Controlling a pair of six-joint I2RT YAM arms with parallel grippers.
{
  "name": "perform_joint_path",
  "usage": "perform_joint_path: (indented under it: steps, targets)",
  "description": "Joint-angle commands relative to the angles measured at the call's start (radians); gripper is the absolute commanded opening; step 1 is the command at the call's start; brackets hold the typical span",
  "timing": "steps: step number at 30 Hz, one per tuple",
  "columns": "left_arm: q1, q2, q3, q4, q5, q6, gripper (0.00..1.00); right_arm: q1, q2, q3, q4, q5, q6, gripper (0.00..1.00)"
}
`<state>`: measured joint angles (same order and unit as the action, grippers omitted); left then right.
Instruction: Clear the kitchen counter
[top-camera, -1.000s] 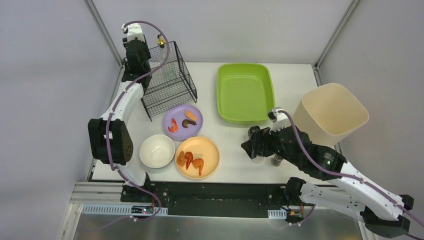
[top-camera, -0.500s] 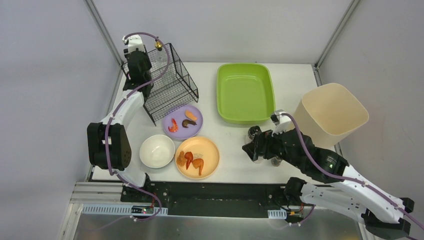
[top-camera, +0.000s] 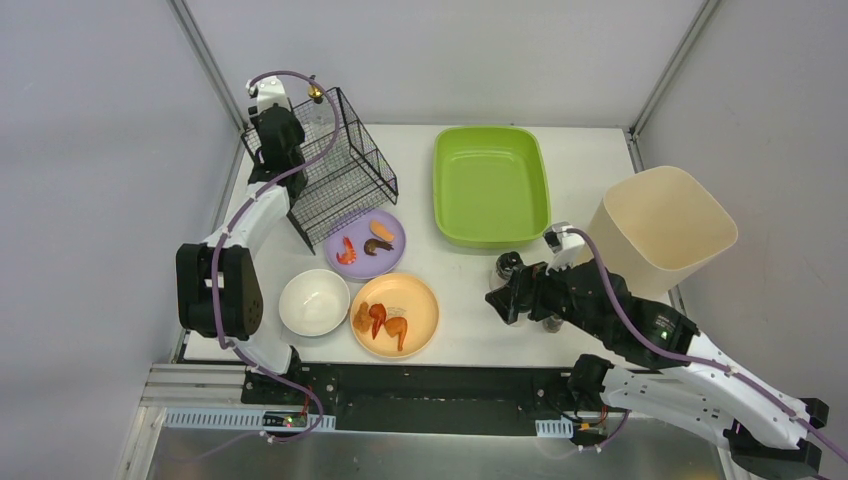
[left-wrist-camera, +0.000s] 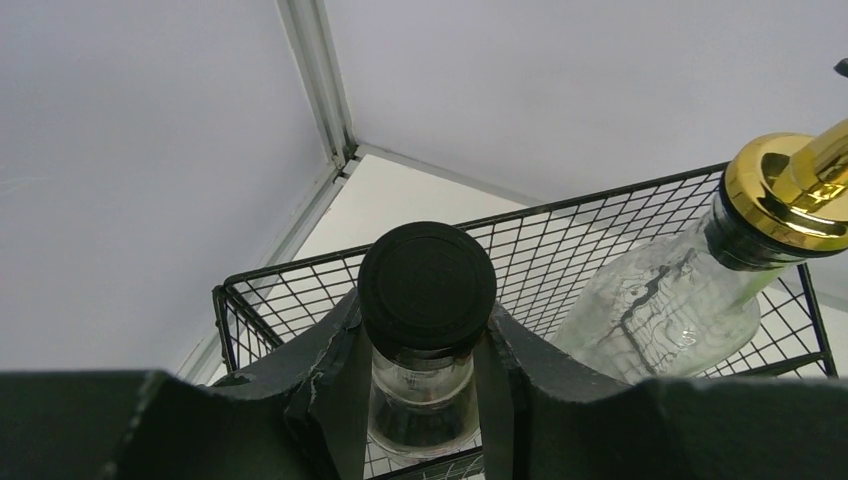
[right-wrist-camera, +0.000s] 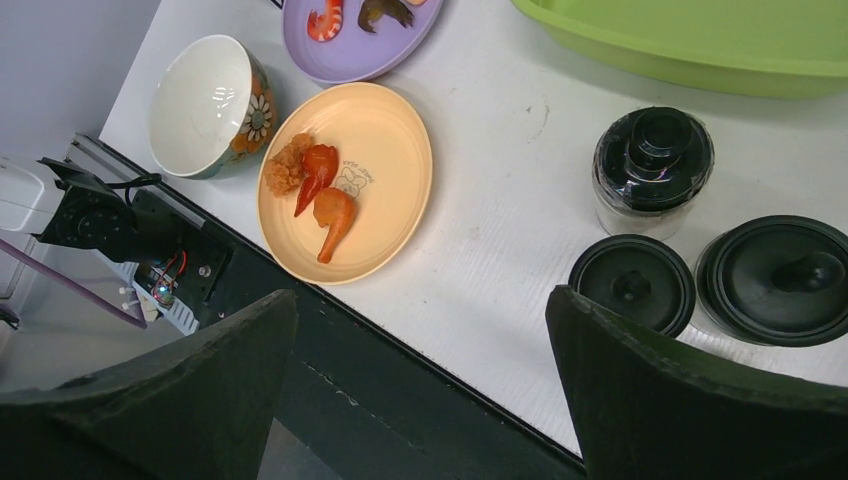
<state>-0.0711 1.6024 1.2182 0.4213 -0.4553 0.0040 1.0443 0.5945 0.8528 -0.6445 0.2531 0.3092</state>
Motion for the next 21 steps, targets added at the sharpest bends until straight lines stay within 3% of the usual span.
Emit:
perform_joint_path:
  steps: [1, 15, 21]
  targets:
    - [-0.006, -0.014, 0.010, 0.112, -0.054, -0.040, 0.17, 0.004, -0.008, -0.001, 0.019, 0.003, 0.018, 1.00]
    - [-0.004, -0.030, -0.065, 0.131, -0.088, -0.047, 0.70, 0.005, -0.025, -0.006, 0.009, 0.002, 0.053, 1.00]
    - [-0.004, -0.100, -0.097, 0.091, -0.073, -0.052, 0.82, 0.004, -0.018, 0.009, 0.004, -0.005, 0.057, 1.00]
